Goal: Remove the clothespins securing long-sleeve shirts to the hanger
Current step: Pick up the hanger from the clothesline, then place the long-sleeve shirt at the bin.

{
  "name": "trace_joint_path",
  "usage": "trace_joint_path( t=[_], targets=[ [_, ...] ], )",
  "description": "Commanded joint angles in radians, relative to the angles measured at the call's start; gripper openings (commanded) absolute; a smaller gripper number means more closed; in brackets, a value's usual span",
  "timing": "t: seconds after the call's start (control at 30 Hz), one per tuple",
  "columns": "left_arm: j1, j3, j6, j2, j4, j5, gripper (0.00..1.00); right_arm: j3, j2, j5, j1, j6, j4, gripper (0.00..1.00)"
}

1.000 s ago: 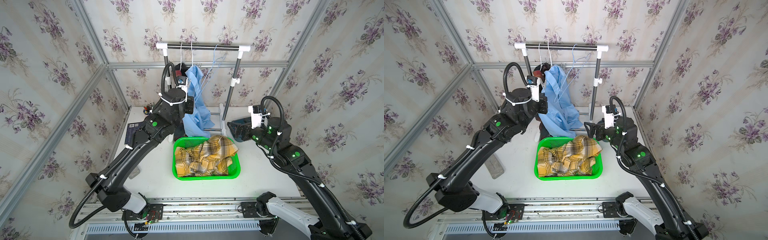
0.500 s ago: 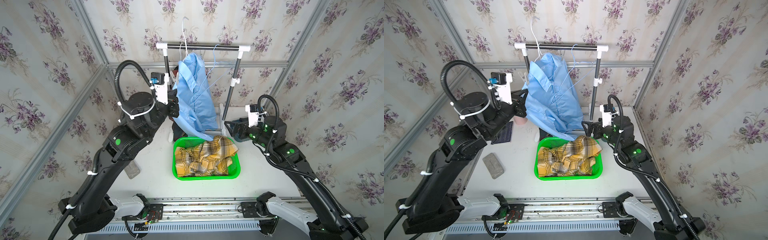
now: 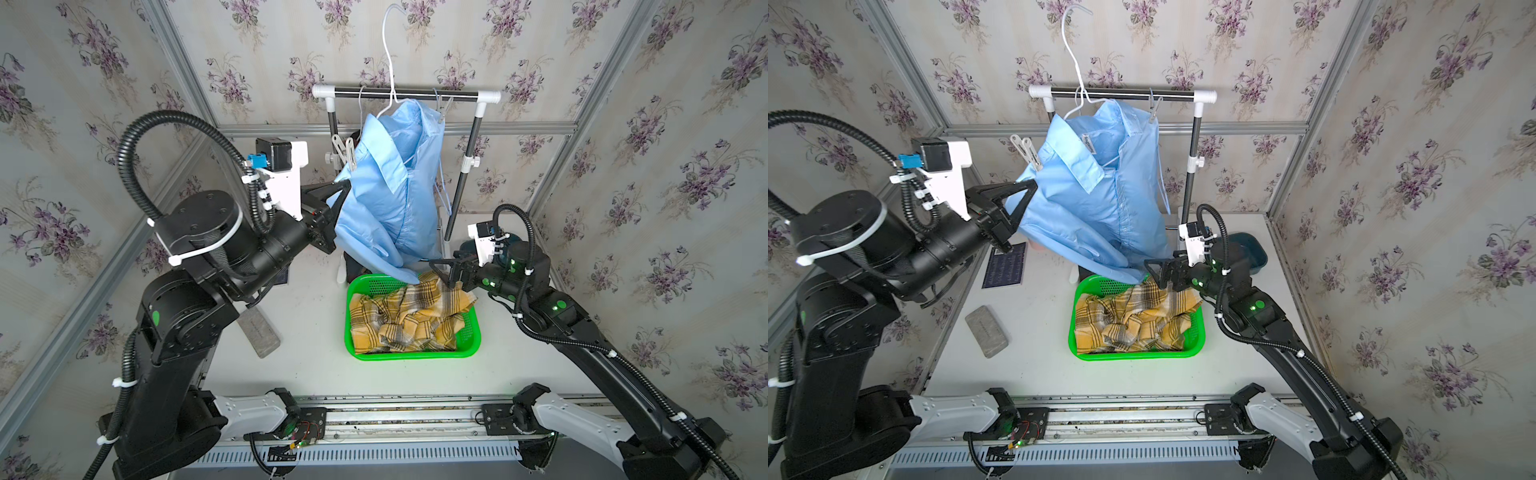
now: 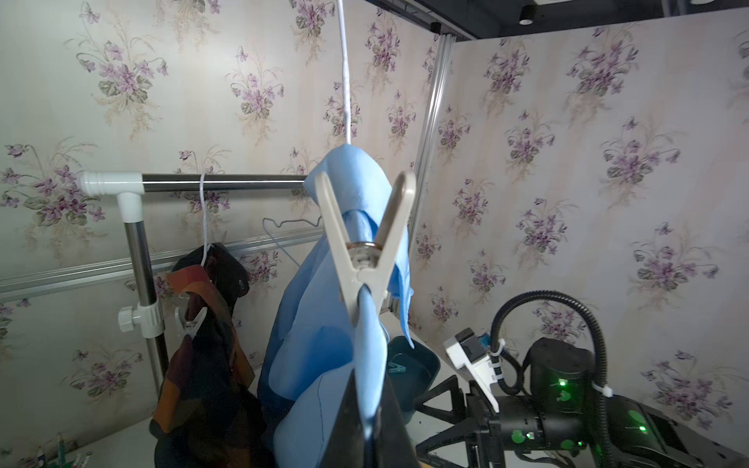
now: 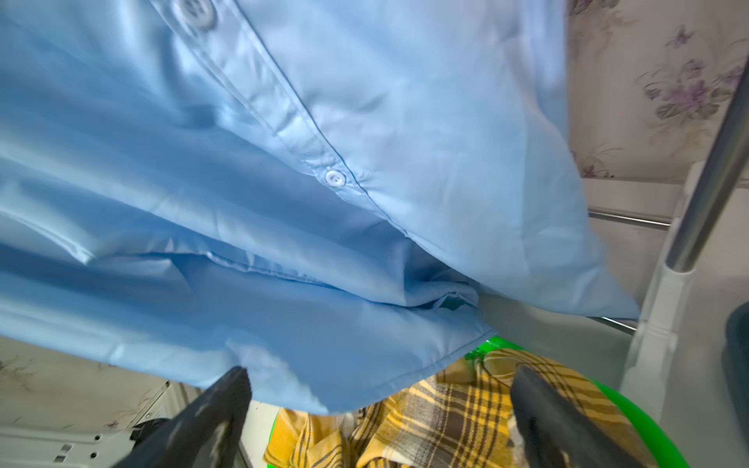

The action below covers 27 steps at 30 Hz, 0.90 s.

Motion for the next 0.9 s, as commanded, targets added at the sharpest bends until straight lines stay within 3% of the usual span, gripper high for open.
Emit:
trace_joint_path(
  t=[0.0,0.33,0.43,0.57,0.87],
  targets=[
    [-0.049,0.047,-0.023,0.015,0.040,0.031,0.00,-0.018,-0.012,-0.019,0.003,0.034,0.072,1.00],
    [-0.355,0.317,0.094,0.160,0.018,-0.076,0.00,-0.079,-0.095,0.012,0.003,0.072,0.063,1.00],
    [-0.383,0.334,0.095,0.172,0.016,-0.093,0.00,-0.083,-0.120,0.026,0.001,0.072,0.036,1.00],
    [-0.386,0.240,0.061,0.138,0.016,-0.113,0.00,-0.102,-0.188,0.060,0.003,0.075,-0.001,1.00],
    [-0.382,-0.184,0.062,-0.113,0.062,-0.350,0.00,-0.148,-0.336,0.056,0.002,0.114,-0.086,1.00]
  ],
)
